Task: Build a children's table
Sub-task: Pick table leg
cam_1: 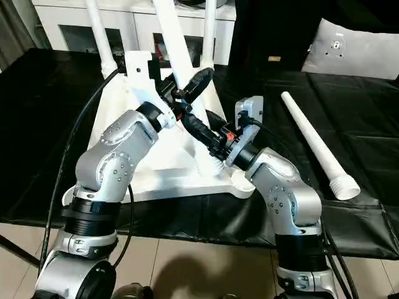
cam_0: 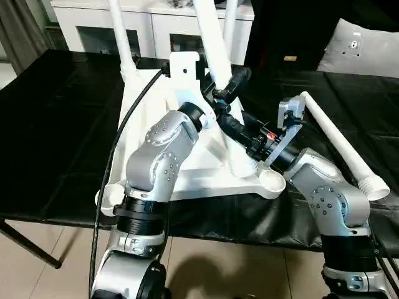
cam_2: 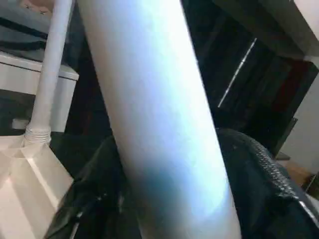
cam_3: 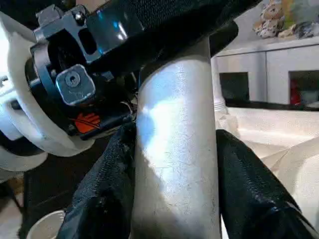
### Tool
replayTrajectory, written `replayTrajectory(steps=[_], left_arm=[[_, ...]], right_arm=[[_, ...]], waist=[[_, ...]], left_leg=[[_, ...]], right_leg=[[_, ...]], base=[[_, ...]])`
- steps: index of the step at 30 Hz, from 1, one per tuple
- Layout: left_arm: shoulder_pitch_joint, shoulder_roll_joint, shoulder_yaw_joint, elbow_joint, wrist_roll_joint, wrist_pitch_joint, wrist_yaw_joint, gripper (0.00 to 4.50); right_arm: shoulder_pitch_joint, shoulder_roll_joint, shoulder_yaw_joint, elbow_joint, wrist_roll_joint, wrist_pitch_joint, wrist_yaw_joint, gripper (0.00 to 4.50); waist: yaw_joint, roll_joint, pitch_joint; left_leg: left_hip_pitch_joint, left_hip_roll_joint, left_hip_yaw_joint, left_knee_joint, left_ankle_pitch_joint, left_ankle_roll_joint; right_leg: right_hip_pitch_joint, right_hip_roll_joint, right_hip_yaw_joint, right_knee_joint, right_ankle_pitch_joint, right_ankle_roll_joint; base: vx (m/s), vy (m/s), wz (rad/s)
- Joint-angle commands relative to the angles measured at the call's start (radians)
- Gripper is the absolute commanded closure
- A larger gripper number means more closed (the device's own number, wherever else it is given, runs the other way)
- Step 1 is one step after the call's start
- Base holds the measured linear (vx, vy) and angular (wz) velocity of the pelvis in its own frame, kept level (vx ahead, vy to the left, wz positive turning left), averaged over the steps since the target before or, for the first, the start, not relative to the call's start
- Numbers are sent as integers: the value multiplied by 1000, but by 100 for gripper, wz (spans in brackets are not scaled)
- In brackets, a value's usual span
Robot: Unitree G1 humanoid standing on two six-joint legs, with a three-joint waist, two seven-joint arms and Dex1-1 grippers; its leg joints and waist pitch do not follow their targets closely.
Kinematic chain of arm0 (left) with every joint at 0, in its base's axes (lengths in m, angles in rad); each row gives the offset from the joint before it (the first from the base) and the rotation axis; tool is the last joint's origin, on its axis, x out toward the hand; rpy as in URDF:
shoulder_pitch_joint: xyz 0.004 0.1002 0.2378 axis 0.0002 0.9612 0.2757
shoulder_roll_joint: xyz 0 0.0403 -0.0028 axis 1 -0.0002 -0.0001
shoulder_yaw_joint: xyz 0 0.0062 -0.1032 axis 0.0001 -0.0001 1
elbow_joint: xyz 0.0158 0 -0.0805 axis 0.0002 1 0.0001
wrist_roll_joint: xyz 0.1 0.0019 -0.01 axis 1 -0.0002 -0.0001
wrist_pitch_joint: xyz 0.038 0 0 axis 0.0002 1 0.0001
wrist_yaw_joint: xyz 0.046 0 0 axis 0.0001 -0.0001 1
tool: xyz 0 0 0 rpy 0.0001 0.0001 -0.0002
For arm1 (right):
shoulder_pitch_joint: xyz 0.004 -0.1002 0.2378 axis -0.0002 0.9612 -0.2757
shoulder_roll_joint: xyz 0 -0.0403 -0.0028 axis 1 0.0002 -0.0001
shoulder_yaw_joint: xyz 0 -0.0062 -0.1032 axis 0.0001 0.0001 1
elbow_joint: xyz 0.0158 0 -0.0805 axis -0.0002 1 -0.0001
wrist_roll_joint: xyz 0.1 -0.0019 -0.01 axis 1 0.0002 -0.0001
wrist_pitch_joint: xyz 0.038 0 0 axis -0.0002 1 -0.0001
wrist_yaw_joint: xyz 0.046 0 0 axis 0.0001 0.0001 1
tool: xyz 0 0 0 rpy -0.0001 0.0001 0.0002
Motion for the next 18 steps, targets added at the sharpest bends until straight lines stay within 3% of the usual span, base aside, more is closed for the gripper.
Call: replayTrajectory(steps=[1,3,4,9,11,18], left_arm=[[-9,-17,13,13,-4,6,13,204],[-4,-21,11,7,-12,10,6,213],[-2,-21,7,4,-13,12,2,214],[3,-19,-14,1,-12,9,-1,237],[5,-18,-16,-2,-14,9,-1,243],[6,-17,-13,-3,-32,8,6,259]], right_arm=[[-14,-8,1,-3,-7,-32,-2,266],[-12,-8,6,3,-24,-56,-4,266],[-11,-6,6,5,-31,-62,-5,266],[-11,-7,15,21,-47,-94,-4,266],[-10,-7,16,20,-46,-96,-6,266],[-13,-5,22,32,-56,-114,-11,266]], waist=[[-1,-11,-75],[-2,-11,-76],[0,-7,-76],[-2,-10,-76],[-1,-6,-76],[-2,-8,-76]], left_leg=[[29,31,-3,-78,-250,4],[29,32,-4,-78,-250,2],[30,31,-4,-77,-250,1],[29,31,-3,-77,-249,7],[30,32,-4,-78,-251,8],[29,31,-4,-77,-242,12]], right_leg=[[38,-27,9,-74,-213,-160],[38,-27,9,-74,-209,-161],[38,-27,9,-73,-206,-163],[40,-25,10,-73,-183,-168],[40,-26,9,-71,-184,-171],[42,-25,9,-70,-169,-175]], base=[[0,0,0],[0,0,0],[0,0,0],[0,0,0],[0,0,0],[0,0,0]])
